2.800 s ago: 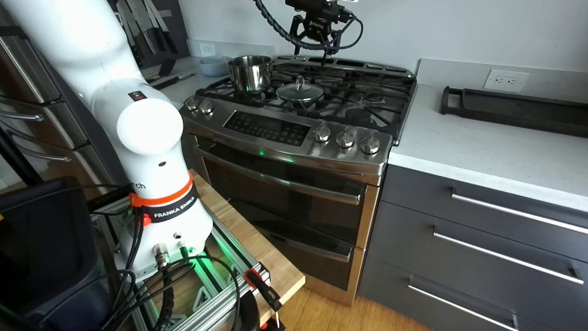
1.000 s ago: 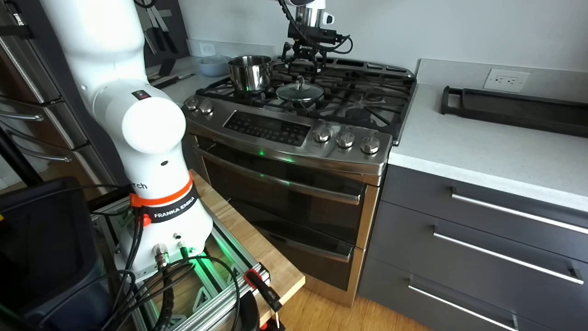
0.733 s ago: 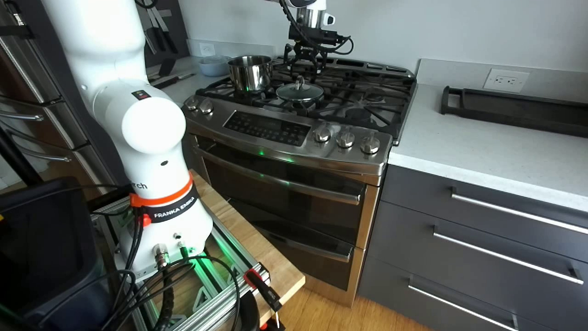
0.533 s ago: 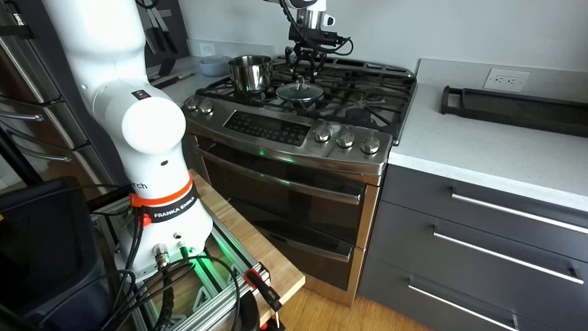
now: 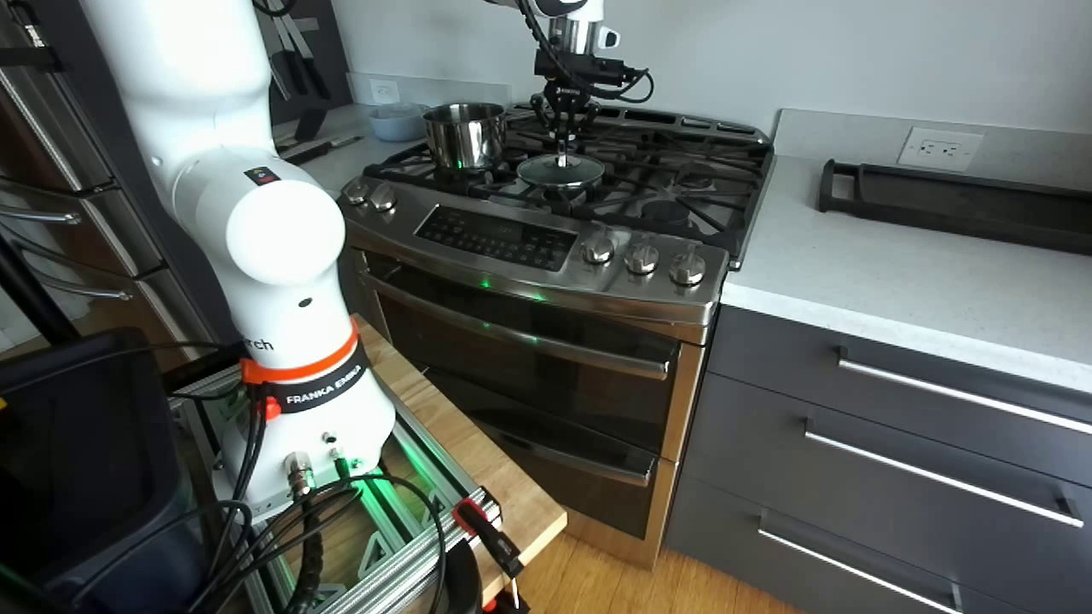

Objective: Move the lid from the stovetop to the pot

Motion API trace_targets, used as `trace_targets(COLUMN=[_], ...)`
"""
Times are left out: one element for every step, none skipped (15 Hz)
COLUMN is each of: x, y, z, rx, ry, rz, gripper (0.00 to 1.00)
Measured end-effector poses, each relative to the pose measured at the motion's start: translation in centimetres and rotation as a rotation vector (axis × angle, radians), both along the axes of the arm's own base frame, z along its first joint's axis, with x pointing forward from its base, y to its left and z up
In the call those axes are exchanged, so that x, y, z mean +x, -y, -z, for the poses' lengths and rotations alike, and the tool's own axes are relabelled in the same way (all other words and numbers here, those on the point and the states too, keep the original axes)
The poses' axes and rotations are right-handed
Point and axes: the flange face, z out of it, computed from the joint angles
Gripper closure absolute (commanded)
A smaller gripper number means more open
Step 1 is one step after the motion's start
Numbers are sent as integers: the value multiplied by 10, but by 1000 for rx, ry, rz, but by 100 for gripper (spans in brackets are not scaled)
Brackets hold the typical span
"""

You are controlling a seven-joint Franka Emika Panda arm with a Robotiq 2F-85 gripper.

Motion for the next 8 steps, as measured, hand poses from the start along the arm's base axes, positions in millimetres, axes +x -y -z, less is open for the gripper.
trace_targets(x=[0, 0, 0, 0, 0, 0, 0, 0], y=[0, 0, 0, 0, 1, 2, 3, 5], z=[0, 0, 0, 0, 0, 0, -1, -2], rx=[0, 0, 0, 0, 0, -1, -4, -10], ry=[0, 0, 0, 0, 0, 1, -1, -2], rz=[0, 0, 0, 1, 1, 3, 3, 2], gripper=[96, 96, 96, 96, 96, 96, 96, 96])
